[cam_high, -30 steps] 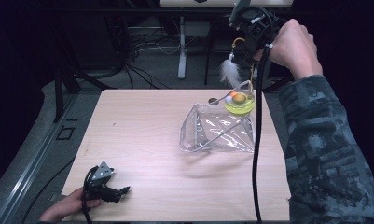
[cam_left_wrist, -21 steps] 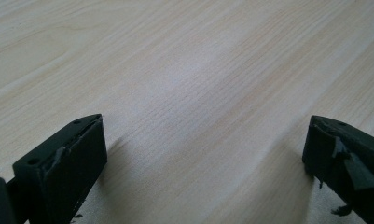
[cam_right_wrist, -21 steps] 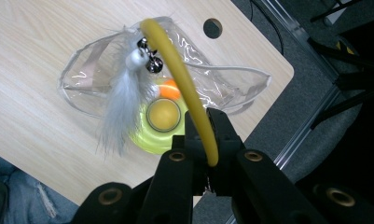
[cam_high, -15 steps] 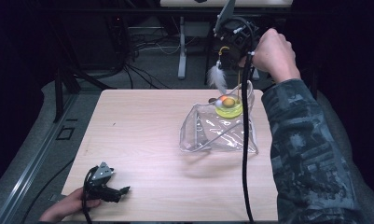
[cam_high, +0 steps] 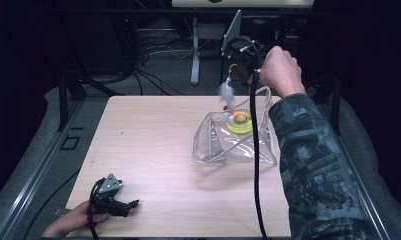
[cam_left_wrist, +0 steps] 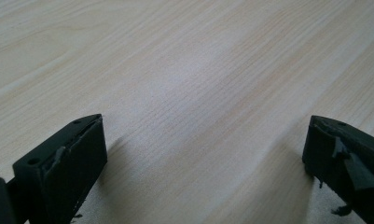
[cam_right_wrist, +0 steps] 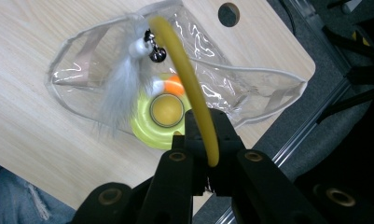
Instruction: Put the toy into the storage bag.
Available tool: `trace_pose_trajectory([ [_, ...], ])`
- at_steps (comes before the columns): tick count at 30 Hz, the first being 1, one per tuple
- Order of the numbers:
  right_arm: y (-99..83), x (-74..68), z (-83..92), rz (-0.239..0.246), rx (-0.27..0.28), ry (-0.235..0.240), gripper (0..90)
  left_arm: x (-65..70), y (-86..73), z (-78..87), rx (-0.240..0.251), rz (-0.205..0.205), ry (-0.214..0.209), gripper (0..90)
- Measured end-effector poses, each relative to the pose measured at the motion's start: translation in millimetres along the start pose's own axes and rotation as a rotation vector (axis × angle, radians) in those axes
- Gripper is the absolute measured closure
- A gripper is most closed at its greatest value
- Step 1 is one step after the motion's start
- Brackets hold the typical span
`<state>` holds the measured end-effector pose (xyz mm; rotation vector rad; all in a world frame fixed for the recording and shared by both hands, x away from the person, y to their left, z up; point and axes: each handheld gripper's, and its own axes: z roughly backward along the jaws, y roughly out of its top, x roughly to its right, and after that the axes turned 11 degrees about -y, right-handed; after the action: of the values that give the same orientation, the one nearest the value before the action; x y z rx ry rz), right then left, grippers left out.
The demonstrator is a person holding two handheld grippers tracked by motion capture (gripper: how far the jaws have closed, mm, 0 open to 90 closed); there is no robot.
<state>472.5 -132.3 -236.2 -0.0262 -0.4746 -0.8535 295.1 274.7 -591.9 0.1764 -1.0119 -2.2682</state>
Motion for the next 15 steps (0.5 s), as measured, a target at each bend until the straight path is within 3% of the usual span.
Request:
trace_pose_trajectory([
  [15,-14.3,0.9,-44.6,-0.026,-0.025,0.042,87.5,0.0,0.0,0.0,0.0,0.0,0.0,0.0],
])
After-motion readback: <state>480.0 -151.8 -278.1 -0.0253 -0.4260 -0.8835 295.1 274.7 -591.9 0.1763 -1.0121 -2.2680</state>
